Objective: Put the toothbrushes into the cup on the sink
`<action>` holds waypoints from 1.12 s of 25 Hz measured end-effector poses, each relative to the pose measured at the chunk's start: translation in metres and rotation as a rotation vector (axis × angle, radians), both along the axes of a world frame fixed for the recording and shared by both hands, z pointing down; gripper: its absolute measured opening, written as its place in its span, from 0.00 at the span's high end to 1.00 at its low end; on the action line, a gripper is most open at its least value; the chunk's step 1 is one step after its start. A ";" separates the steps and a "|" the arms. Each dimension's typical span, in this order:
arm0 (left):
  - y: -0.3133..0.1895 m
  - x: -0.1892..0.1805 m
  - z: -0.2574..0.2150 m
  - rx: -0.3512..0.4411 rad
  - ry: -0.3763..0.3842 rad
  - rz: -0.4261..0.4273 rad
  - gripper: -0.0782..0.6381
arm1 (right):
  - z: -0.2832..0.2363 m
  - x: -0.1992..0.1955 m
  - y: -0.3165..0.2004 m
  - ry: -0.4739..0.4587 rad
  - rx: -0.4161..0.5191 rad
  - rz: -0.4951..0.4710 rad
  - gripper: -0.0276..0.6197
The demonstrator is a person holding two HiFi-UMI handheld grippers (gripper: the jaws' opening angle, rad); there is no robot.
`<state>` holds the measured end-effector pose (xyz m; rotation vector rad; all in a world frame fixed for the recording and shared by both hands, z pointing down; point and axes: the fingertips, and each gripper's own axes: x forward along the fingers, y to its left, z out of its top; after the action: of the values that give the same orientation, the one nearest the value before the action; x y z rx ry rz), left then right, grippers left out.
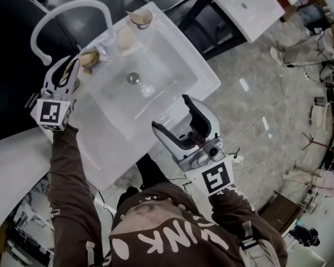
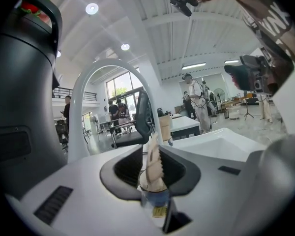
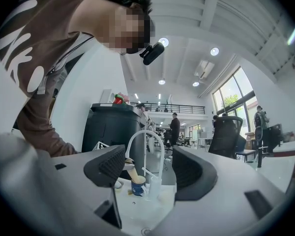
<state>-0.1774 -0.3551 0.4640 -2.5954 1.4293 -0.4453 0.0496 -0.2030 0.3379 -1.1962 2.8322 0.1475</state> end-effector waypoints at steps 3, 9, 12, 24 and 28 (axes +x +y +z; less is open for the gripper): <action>0.008 0.002 -0.018 0.024 0.021 0.000 0.72 | -0.002 -0.002 0.001 -0.001 0.003 -0.003 0.48; 0.043 0.009 -0.067 0.089 0.066 0.010 0.70 | -0.013 -0.010 0.005 -0.015 0.031 -0.009 0.48; 0.074 0.017 -0.097 0.112 0.093 0.035 0.70 | -0.022 -0.015 0.012 -0.020 0.046 -0.016 0.47; 0.257 0.042 -0.180 0.150 0.178 0.172 0.65 | -0.055 -0.049 0.113 0.047 0.093 0.018 0.44; 0.336 0.032 -0.181 0.108 0.158 0.198 0.65 | -0.058 -0.068 0.182 0.052 0.094 0.023 0.44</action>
<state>-0.1458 -0.0195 0.2829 -2.6987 1.1850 -0.1359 -0.0188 -0.0211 0.2796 -1.2235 2.8209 0.3132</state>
